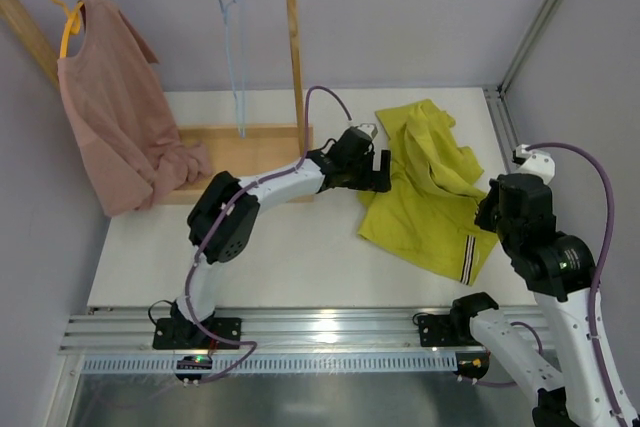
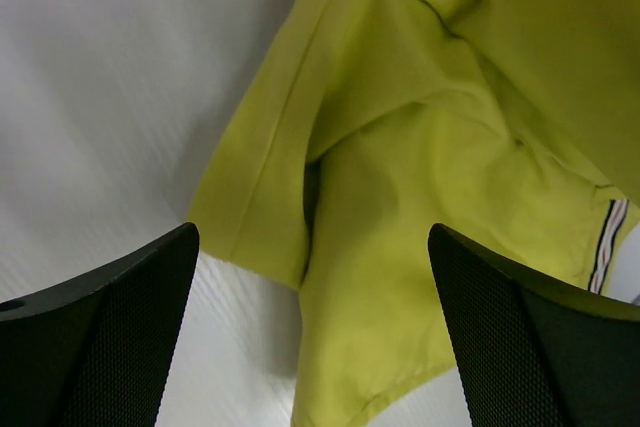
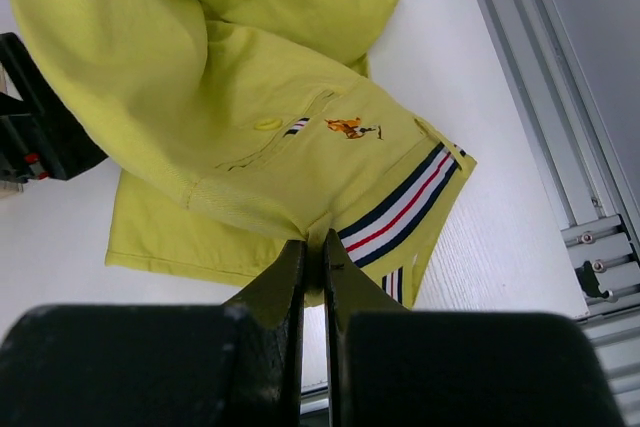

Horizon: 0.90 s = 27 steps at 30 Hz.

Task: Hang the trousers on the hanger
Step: Fold the trousers

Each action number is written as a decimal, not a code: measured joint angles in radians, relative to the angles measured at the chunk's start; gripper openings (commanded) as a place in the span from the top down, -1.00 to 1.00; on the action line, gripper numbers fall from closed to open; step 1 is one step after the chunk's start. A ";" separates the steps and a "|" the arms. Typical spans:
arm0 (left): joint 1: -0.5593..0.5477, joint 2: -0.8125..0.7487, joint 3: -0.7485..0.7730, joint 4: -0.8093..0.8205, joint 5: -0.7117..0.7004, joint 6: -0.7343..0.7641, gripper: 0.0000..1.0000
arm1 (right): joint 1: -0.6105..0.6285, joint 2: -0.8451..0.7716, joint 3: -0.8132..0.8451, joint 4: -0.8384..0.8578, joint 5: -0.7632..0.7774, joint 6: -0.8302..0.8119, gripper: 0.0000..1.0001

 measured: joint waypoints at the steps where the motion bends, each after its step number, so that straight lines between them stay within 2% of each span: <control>1: 0.000 0.023 0.015 0.002 -0.007 0.001 -0.93 | 0.000 -0.005 0.000 -0.002 -0.001 0.000 0.92; 4: 0.004 0.079 0.047 0.003 -0.019 0.011 -0.90 | 0.000 -0.016 -0.008 0.001 -0.014 -0.001 0.93; 6: 0.008 0.106 0.058 0.004 -0.019 0.018 -0.63 | 0.000 -0.021 -0.019 0.005 -0.024 -0.003 0.93; 7: 0.011 0.115 0.058 0.007 -0.016 0.022 -0.32 | 0.000 -0.023 -0.025 0.008 -0.029 -0.003 0.93; 10: 0.026 0.127 0.052 0.027 0.015 0.018 0.37 | 0.000 -0.023 -0.042 0.019 -0.035 -0.004 0.93; 11: 0.032 0.126 0.048 0.037 0.028 0.016 0.73 | 0.000 -0.023 -0.048 0.024 -0.034 -0.005 0.93; 13: 0.042 0.121 0.035 0.055 0.050 0.018 0.99 | 0.000 -0.022 -0.060 0.034 -0.027 -0.005 0.93; 18: 0.052 0.032 -0.033 0.011 0.082 0.030 0.99 | 0.000 0.004 -0.060 0.049 0.011 -0.003 0.93; 27: -0.001 -0.431 -0.130 -0.156 0.012 0.083 0.99 | 0.000 0.117 0.024 0.059 0.208 -0.023 0.93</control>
